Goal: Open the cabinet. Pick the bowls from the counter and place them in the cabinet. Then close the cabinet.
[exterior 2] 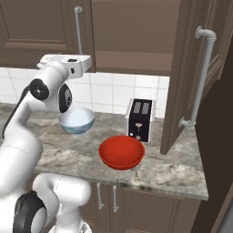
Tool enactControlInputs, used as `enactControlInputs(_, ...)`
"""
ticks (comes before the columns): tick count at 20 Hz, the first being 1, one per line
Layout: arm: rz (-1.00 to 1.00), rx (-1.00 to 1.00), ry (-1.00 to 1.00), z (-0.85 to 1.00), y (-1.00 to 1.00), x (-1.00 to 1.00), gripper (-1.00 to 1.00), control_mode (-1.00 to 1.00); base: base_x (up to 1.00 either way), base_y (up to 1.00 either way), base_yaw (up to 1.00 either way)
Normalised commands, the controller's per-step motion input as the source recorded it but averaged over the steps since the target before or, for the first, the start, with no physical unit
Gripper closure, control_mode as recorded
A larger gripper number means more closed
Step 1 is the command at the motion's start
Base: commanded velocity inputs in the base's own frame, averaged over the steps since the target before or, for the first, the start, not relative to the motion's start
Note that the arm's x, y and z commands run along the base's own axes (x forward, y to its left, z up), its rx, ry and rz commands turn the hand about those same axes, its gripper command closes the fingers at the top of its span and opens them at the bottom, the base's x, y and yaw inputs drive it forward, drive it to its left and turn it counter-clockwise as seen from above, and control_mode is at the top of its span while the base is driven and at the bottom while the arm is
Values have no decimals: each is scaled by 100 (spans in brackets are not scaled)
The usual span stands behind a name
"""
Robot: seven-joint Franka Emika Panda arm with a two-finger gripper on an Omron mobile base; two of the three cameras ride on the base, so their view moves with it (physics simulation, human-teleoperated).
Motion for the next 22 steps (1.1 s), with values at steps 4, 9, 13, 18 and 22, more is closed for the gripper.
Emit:
enactControlInputs(4,0,0,0,-4,0,51,-100,-100,0,0,0)
enactControlInputs(9,0,0,0,-5,0,50,-100,-100,0,0,0)
enactControlInputs(13,0,0,-1,-2,9,27,-100,-100,0,0,0)
enactControlInputs(18,-2,0,0,-2,8,43,-100,-100,0,0,0)
enactControlInputs(22,-2,0,0,-1,4,46,-100,-100,0,0,0)
